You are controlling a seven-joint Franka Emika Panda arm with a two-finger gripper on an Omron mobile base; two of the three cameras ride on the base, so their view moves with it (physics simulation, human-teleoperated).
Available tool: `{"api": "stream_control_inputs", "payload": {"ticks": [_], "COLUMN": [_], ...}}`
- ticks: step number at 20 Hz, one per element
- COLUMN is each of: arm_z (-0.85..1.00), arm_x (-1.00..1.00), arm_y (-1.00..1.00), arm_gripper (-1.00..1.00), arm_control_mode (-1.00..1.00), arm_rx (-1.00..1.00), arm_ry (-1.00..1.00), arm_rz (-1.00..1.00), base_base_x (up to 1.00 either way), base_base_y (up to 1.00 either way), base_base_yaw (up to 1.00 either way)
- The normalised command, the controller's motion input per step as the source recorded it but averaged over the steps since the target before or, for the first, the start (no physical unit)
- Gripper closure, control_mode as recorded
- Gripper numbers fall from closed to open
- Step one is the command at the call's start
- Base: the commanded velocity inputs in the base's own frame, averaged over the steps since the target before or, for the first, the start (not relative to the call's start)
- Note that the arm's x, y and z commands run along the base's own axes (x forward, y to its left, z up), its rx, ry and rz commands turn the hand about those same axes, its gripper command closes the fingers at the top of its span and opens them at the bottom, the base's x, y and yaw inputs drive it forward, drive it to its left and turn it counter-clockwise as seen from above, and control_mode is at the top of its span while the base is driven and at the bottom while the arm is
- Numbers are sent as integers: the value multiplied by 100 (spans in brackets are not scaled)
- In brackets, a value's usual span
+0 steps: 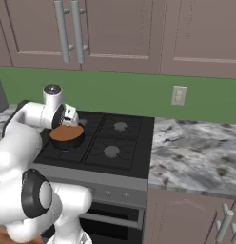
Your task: Pick up the sugar cube(s) and place them in the saucepan with hot chocolate.
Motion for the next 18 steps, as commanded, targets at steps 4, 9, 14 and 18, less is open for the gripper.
{"api": "stream_control_inputs", "payload": {"ticks": [4,9,14,18], "arm_z": [38,0,0,2], "arm_x": [-5,1,9,14], "arm_y": [-20,3,-15,-38], "arm_gripper": [-100,-100,-100,-100], "arm_control_mode": [-100,-100,-100,-100], "arm_rx": [17,5,-19,-16], "arm_ry": [-5,13,21,7], "arm_rz": [2,0,0,2], "base_base_x": [0,0,0,0], "base_base_y": [0,0,0,0], "base_base_yaw": [0,0,0,0]}}
